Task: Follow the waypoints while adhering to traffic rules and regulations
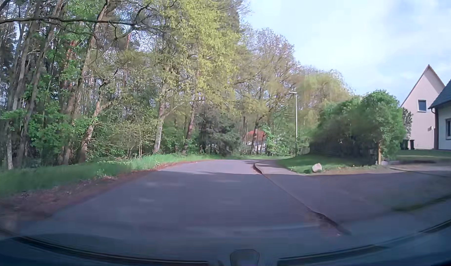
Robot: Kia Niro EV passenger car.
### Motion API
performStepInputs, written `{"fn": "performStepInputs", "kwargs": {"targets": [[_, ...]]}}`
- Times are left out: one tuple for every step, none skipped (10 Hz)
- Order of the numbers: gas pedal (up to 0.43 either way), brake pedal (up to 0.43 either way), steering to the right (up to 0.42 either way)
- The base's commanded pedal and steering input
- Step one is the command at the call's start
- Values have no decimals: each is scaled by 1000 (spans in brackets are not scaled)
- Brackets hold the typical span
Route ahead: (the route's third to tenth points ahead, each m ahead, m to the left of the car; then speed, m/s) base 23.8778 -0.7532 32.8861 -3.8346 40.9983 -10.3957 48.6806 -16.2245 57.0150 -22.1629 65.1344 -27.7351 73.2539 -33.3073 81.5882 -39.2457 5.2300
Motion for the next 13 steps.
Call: {"fn": "performStepInputs", "kwargs": {"targets": [[67,0,-32],[67,0,-31],[67,0,-29],[59,0,-27],[39,0,-26],[39,0,-23],[39,0,-15],[39,0,-5],[39,0,2],[39,0,10],[39,0,16],[39,0,17],[39,0,16]]}}
